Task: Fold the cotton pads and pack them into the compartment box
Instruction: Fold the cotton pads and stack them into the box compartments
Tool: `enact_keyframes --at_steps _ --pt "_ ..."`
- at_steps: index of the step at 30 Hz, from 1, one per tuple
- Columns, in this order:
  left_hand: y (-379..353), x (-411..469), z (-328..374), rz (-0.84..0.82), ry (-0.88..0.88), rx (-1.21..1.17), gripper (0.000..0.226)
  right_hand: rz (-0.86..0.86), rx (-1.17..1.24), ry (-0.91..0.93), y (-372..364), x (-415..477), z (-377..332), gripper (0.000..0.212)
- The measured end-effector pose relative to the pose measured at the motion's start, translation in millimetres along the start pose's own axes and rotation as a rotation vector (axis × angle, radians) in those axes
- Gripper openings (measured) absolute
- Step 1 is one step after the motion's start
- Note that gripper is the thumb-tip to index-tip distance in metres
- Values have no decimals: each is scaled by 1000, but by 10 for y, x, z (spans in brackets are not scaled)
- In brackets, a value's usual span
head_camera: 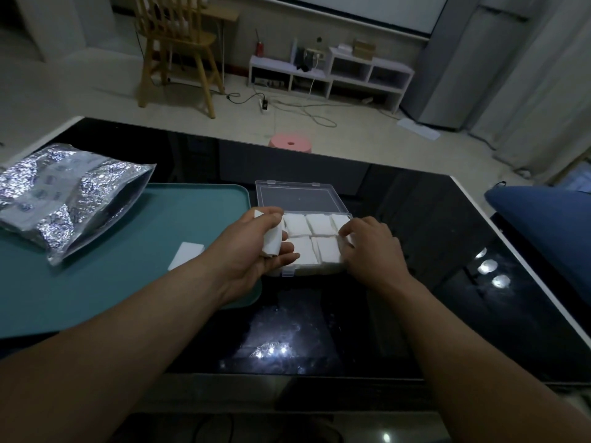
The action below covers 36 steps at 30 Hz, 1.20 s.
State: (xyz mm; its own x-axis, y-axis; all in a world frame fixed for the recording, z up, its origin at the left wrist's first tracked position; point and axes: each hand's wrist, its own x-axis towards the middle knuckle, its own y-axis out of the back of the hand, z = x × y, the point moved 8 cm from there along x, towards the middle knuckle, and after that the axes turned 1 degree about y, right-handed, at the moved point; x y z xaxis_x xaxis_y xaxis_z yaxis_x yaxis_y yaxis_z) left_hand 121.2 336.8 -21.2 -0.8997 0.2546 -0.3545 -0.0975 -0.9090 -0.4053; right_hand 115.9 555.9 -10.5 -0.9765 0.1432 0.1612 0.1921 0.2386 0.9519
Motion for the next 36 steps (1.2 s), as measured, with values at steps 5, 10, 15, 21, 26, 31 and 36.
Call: enact_keyframes --at_steps 5,10,15,21,26,31,36 --pt "15 -5 3 4 9 -33 24 -9 -3 5 10 -6 -12 24" --pt "15 -15 8 7 19 -45 27 -33 -21 8 12 -2 -18 21" --pt "7 -10 -2 2 35 -78 30 -19 -48 0 33 -13 -26 20" --pt "-11 -15 6 -39 77 -181 30 72 158 66 227 -98 -303 13" --pt "-88 -38 14 -78 24 -170 29 -189 598 135 261 -360 -900 22" --pt "-93 -45 -11 -79 8 -100 27 -204 491 116 191 -404 -956 39" --pt "-111 -41 -31 -82 -6 -98 27 -126 485 90 165 -341 -866 15"
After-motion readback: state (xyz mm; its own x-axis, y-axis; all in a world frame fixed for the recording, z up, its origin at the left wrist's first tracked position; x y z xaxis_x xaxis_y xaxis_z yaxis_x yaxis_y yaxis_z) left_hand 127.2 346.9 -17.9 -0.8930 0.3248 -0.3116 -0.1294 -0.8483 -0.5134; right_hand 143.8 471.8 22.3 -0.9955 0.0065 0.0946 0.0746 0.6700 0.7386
